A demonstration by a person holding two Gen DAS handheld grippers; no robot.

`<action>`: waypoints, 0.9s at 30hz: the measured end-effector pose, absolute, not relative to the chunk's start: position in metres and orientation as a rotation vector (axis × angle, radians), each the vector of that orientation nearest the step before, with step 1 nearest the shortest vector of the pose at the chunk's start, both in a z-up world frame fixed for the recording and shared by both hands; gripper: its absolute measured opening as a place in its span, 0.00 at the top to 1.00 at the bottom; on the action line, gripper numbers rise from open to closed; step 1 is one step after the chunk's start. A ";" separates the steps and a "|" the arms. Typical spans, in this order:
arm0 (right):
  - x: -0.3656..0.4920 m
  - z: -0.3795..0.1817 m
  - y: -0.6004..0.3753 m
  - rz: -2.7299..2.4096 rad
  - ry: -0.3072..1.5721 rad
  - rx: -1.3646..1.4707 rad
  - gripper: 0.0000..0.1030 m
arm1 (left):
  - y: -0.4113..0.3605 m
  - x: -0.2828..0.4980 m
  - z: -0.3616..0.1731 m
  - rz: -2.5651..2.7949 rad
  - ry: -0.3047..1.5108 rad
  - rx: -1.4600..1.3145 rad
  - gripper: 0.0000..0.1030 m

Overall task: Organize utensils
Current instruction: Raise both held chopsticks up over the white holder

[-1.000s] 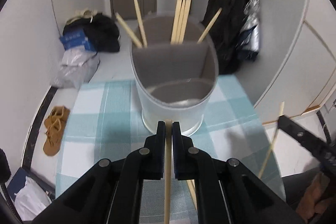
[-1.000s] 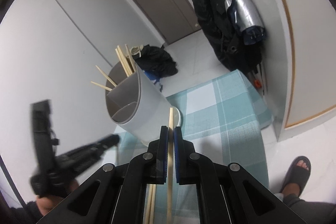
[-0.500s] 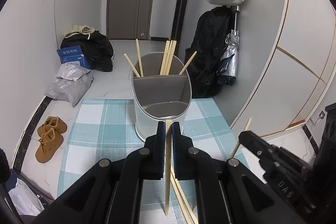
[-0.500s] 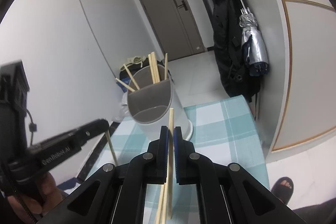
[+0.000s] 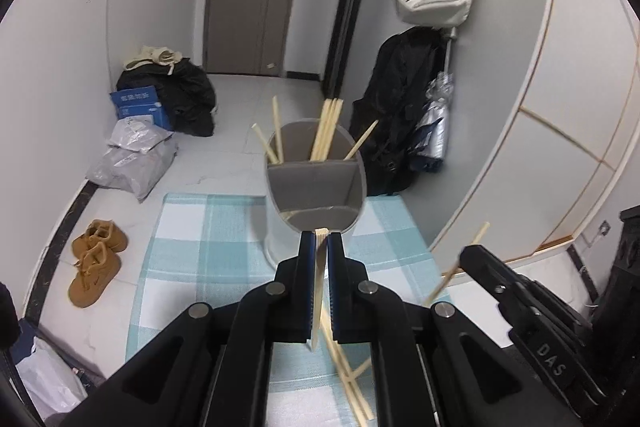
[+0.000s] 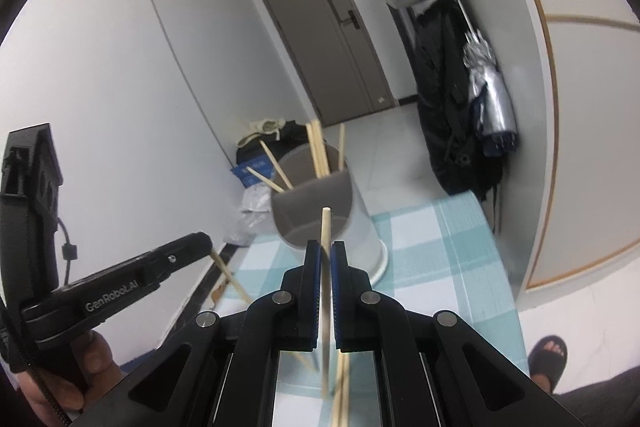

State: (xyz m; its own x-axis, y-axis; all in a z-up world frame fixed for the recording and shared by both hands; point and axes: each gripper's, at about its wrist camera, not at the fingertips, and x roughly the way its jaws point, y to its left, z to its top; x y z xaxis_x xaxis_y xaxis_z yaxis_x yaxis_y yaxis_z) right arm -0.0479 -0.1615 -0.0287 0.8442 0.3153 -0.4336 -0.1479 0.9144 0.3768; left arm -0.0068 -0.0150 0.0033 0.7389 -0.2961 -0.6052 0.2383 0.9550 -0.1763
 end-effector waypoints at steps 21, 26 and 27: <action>0.013 0.104 -0.168 0.291 0.383 0.319 0.96 | -0.019 0.048 0.130 -0.320 0.622 -0.119 0.98; 0.044 0.128 -0.171 0.273 0.351 0.300 0.96 | -0.018 0.070 0.136 -0.300 0.627 -0.140 0.98; 0.048 0.131 -0.171 0.272 0.347 0.298 0.96 | -0.018 0.075 0.137 -0.298 0.629 -0.138 0.98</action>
State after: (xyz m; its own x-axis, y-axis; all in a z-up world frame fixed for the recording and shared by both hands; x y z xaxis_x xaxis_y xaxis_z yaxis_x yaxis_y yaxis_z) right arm 0.0483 -0.1706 0.1312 0.9049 0.3103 -0.2915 -0.2093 0.9205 0.3300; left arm 0.0751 -0.0183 0.1365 0.7681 -0.3151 -0.5575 0.2320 0.9484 -0.2163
